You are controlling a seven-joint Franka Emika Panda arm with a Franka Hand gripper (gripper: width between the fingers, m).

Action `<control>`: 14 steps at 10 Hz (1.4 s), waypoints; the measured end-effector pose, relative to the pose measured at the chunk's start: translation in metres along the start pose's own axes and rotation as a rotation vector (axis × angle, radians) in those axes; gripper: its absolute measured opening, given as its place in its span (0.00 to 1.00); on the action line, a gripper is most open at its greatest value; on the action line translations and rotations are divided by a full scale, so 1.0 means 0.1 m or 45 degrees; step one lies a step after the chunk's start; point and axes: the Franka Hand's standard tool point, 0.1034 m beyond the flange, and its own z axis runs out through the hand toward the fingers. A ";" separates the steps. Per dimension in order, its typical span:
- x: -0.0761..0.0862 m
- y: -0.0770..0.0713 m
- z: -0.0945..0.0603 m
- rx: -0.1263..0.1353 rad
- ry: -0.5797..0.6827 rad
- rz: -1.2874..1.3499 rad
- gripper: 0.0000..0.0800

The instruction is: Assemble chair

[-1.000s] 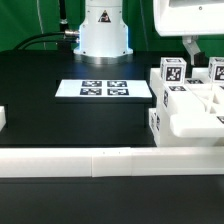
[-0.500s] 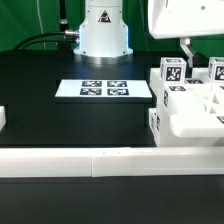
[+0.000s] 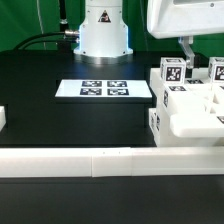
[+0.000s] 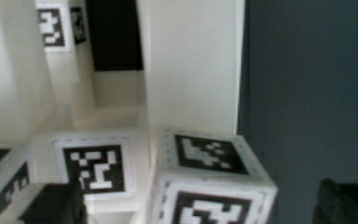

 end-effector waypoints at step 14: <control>-0.01 -0.03 0.01 0.076 0.094 0.908 0.36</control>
Offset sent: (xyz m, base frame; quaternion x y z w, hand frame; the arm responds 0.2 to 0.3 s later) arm 0.0000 0.0000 0.0000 0.0000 0.0000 0.0000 1.0000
